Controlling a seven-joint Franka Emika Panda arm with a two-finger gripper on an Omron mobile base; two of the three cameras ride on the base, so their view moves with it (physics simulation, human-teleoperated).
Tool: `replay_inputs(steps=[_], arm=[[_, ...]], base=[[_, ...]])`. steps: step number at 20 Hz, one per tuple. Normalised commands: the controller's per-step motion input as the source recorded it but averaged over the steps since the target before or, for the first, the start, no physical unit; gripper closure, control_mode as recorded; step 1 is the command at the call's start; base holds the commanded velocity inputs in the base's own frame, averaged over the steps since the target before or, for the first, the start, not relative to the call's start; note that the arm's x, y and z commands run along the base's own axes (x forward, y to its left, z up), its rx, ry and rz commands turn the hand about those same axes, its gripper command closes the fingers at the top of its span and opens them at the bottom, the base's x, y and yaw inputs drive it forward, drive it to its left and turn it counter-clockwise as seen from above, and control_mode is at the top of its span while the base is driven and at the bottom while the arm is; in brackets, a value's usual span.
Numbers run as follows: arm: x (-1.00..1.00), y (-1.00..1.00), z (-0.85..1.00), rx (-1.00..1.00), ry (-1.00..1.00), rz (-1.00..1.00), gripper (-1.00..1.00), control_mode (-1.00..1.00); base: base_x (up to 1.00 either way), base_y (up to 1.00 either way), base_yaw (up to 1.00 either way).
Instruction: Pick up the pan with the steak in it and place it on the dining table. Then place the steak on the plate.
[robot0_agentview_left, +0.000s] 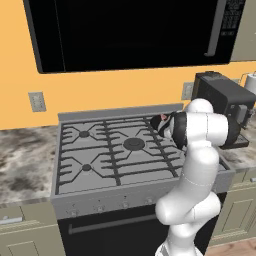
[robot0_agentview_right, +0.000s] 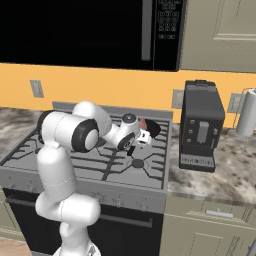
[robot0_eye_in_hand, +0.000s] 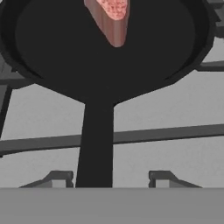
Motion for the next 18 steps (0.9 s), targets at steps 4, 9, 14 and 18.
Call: replay_inputs(steps=[4,9,14,18], arm=[[0.00,0.00,0.00,0.00,0.00,0.00,1.00,-1.00],[-0.02,0.02,0.03,0.01,0.00,-0.01,1.00,-1.00],[-0.15,0.10,0.61,0.07,-0.05,-0.03,1.00,-1.00],[-0.37,0.12,0.87,0.04,0.00,0.01,1.00,-1.00]], base=[[0.00,0.00,0.00],[0.00,0.00,0.00],[0.00,0.00,0.00],[0.00,0.00,0.00]])
